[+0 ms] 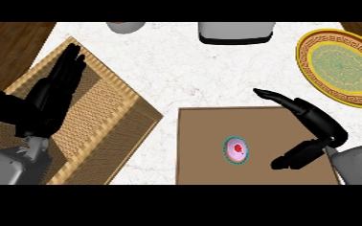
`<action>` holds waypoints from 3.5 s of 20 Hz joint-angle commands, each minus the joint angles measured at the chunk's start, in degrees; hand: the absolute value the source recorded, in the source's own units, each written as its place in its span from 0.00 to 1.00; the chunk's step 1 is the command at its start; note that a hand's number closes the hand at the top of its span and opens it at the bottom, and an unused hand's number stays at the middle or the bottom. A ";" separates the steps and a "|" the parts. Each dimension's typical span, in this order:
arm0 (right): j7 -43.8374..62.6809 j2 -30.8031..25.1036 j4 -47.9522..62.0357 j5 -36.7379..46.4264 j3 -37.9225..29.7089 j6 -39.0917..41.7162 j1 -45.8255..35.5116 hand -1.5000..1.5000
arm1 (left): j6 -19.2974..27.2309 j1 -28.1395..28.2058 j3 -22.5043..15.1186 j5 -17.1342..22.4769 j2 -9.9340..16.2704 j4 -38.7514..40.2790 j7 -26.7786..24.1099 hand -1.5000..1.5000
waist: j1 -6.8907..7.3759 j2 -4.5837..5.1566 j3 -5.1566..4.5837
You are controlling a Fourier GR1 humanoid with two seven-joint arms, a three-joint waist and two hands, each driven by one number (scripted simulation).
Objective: Pick the cupcake from the tray and place it in the plate
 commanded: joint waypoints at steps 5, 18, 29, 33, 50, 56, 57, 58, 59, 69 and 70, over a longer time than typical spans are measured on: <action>-0.22 -3.70 0.68 6.81 2.53 1.84 -2.62 0.00 | -0.55 4.71 -1.62 -3.04 1.34 8.24 -1.89 0.50 | -0.59 1.47 -3.11; 10.73 -5.48 -4.02 20.20 9.95 0.37 -4.81 0.00 | 1.08 5.11 -1.96 -1.40 2.74 7.03 -0.76 0.50 | -1.23 1.02 -3.13; 19.20 -0.37 -2.04 26.70 16.10 3.31 -8.80 0.00 | 2.29 3.54 -4.34 -2.44 2.02 9.12 -2.22 0.50 | -0.86 1.54 -3.09; 21.05 0.50 -2.09 27.53 15.68 3.35 -9.94 0.00 | 1.93 4.65 -5.18 -2.25 1.93 9.23 -3.52 0.50 | -0.99 1.37 -3.11; 21.49 6.36 0.88 35.96 23.92 3.92 -10.59 1.00 | 2.78 2.30 -5.47 0.04 3.39 10.27 -3.43 0.50 | -0.78 1.48 -3.03; 20.39 7.84 0.89 35.82 22.87 2.65 -10.32 1.00 | 2.12 3.56 -5.77 0.71 4.68 10.51 -3.96 0.50 | -0.88 1.34 -3.05; 19.46 8.98 1.31 37.37 25.07 1.40 -9.04 1.00 | 2.85 3.29 -6.45 0.56 2.76 11.30 -5.34 0.50 | -1.13 1.52 -3.05; 19.42 7.40 0.25 36.11 23.15 1.53 -8.44 1.00 | 1.46 4.31 -5.15 1.85 4.79 10.48 -4.90 0.50 | -1.18 1.21 -3.07; 19.79 6.78 1.63 34.50 20.65 3.54 -10.81 1.00 | 4.15 2.29 -6.24 0.07 4.50 9.76 -2.98 0.50 | -1.10 1.23 -3.01; 17.10 0.40 3.83 35.09 8.81 -10.43 -7.35 1.00 | 4.07 4.50 -5.86 2.42 5.52 8.37 -3.60 0.50 | -2.10 0.92 -2.97; 17.73 1.77 3.09 36.27 8.55 -14.31 -5.93 1.00 | 3.48 4.09 -4.20 2.87 6.25 10.14 -4.75 0.50 | -2.72 1.04 -3.00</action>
